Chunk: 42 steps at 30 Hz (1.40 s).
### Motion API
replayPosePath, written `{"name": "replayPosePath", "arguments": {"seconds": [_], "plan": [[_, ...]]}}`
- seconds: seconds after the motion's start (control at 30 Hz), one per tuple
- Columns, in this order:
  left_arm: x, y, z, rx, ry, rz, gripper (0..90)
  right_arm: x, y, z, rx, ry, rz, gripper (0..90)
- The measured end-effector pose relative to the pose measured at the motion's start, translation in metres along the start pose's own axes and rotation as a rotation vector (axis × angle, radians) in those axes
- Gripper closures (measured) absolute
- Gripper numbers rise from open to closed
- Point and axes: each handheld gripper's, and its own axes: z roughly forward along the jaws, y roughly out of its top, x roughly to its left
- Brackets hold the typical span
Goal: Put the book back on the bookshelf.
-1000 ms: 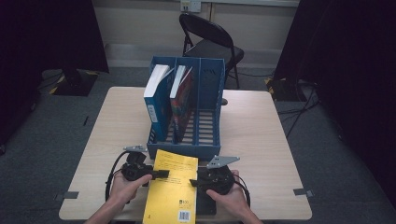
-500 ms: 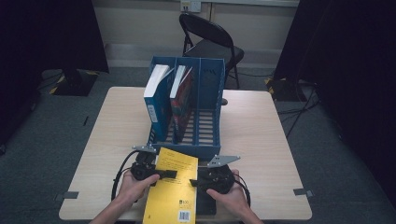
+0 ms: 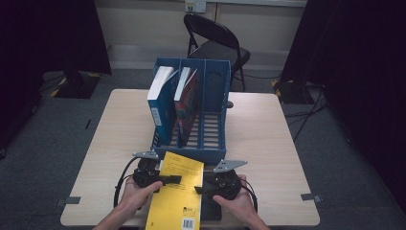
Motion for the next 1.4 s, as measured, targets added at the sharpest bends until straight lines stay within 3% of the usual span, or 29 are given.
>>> {"name": "replayPosePath", "arguments": {"seconds": [0.23,0.4,0.57,0.7,0.8,1.13,1.3,1.4], "plan": [[-0.004,-0.001,0.000,-0.009,-0.003,0.011,82.6,0.001,0.000,0.001,-0.001,0.002,0.000,29.3],[-0.008,-0.001,-0.002,-0.024,-0.020,0.040,83.3,-0.003,0.000,0.002,-0.006,0.022,0.027,23.0],[-0.012,-0.002,-0.004,-0.039,-0.036,0.066,83.3,-0.001,0.000,0.000,-0.015,0.021,0.028,22.1],[-0.016,-0.001,-0.004,-0.042,-0.036,0.089,83.5,-0.004,0.000,0.000,-0.016,0.059,0.047,22.0],[-0.017,0.000,-0.005,-0.038,-0.034,0.103,83.6,-0.002,0.000,0.000,-0.019,0.049,0.045,21.2],[-0.024,0.004,-0.015,-0.084,-0.049,0.142,85.4,-0.002,0.011,-0.016,-0.117,0.038,0.068,43.1],[-0.026,0.007,-0.018,-0.098,-0.050,0.151,86.2,-0.002,0.016,-0.022,-0.137,0.029,0.063,46.5],[-0.028,0.008,-0.020,-0.107,-0.047,0.160,86.7,-0.002,0.020,-0.026,-0.169,0.033,0.089,50.8]]}}
